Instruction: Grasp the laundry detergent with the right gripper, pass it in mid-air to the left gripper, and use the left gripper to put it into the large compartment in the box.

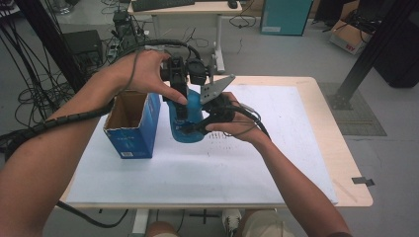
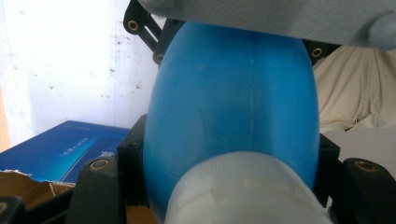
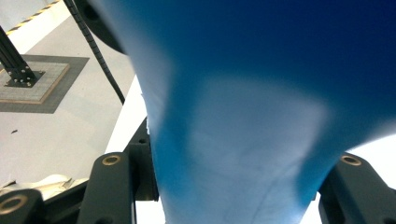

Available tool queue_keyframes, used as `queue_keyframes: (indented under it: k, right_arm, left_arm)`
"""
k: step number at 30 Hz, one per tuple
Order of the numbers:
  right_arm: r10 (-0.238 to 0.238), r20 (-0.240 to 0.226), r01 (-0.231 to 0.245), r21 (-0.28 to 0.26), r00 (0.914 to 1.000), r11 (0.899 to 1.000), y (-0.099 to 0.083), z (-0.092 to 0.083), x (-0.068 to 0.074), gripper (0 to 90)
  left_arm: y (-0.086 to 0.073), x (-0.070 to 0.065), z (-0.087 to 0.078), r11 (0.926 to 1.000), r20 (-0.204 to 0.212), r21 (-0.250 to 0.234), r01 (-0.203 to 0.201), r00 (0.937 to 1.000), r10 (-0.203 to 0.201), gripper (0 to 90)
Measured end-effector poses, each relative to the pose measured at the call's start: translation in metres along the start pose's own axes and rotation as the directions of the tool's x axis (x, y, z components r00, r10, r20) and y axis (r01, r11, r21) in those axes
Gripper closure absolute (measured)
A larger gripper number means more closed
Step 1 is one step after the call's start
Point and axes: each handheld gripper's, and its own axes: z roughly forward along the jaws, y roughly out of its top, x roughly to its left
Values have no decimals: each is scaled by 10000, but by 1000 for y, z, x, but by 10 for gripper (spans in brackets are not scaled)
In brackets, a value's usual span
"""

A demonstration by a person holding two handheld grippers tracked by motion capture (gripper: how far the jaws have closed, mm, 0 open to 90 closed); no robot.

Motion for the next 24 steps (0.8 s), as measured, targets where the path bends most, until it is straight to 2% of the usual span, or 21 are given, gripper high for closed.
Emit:
queue_keyframes:
  k: [4,6,7,8,12,13,15,18,19,21,24]
  right_arm:
    - [2,17,-2,34,10000,10000,0,0,0,427]
    - [-26,37,26,51,10000,10000,-1,0,0,427]
    - [-14,37,14,47,10000,10000,-2,0,0,426]
    - [0,37,-1,74,10000,10000,-2,0,1,426]
    - [-58,90,57,71,9999,10000,-3,0,0,426]
    - [-50,89,49,85,9999,10000,-3,0,0,425]
    - [-70,124,69,51,9999,10000,-4,0,0,426]
    - [13,121,-14,65,9999,10000,-6,0,1,425]
    - [1,153,-2,54,9999,10000,-8,0,0,425]
    - [14,176,-16,82,9998,10000,-9,1,1,425]
    - [17,216,-18,76,9998,10000,-11,0,0,424]
  left_arm:
    - [1,0,1,10000,-47,73,7,10000,-6,370]
    - [2,1,1,9997,-112,206,-163,9998,166,370]
    - [2,0,3,10000,-197,50,-42,9998,43,371]
    - [2,0,2,9997,-173,145,-176,9997,179,372]
    - [2,1,3,9999,-85,34,-114,9999,114,374]
    - [3,1,4,9995,-151,127,-275,9995,277,374]
    - [3,1,4,9994,-109,170,-295,9995,296,375]
    - [5,1,7,9997,-39,204,-145,9999,146,375]
    - [6,1,8,9992,-160,236,-334,9993,338,375]
    - [7,2,9,9988,-139,234,-440,9989,443,377]
    - [7,2,10,9989,-212,200,-429,9988,433,376]
